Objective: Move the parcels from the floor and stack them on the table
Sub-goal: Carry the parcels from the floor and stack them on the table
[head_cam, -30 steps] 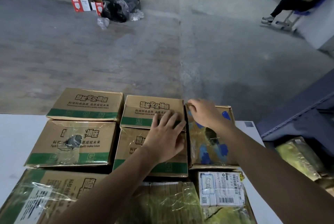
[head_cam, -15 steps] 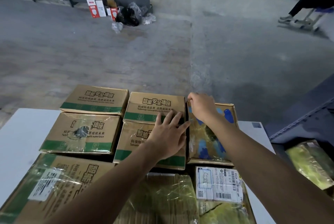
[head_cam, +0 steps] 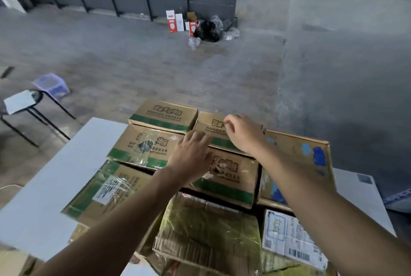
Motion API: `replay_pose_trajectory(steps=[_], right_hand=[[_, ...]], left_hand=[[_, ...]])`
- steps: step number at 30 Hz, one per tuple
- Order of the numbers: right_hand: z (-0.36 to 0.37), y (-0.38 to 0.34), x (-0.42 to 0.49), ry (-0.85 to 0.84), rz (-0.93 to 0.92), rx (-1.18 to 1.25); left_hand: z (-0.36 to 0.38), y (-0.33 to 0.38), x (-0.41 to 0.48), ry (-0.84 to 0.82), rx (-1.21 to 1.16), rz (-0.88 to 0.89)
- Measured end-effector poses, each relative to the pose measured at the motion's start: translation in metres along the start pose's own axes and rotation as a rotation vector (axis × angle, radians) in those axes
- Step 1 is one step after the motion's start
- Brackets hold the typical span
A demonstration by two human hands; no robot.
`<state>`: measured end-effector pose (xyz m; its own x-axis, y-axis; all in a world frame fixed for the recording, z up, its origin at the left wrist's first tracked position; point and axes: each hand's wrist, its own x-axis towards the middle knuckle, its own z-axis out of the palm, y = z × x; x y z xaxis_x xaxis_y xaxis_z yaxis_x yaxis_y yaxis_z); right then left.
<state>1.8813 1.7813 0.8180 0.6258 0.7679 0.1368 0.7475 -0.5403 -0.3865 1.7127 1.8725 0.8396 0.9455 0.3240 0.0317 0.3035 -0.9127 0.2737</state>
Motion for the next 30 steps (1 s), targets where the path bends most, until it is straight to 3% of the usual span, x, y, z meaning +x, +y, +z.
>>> replay_pose_trajectory(steps=[4,9,18,22,25,30], right_hand=[[0.018,-0.035,0.005,-0.090,-0.043,0.122],[0.031,-0.069,0.022,-0.079,-0.079,0.050],[0.073,-0.149,0.073,-0.089,0.062,-0.133],[0.084,-0.173,0.087,-0.102,0.187,-0.222],[0.089,-0.175,0.095,-0.144,0.264,-0.263],[0.084,-0.167,0.112,-0.164,0.291,-0.282]], left_hand=[[-0.014,-0.039,-0.004,0.056,-0.039,-0.074],[-0.025,-0.092,0.002,0.095,-0.097,-0.109],[-0.039,-0.205,0.029,0.054,-0.203,-0.012],[-0.043,-0.243,0.029,0.053,-0.302,-0.092],[-0.036,-0.261,0.031,-0.016,-0.444,-0.145],[-0.025,-0.264,0.029,-0.193,-0.894,-0.323]])
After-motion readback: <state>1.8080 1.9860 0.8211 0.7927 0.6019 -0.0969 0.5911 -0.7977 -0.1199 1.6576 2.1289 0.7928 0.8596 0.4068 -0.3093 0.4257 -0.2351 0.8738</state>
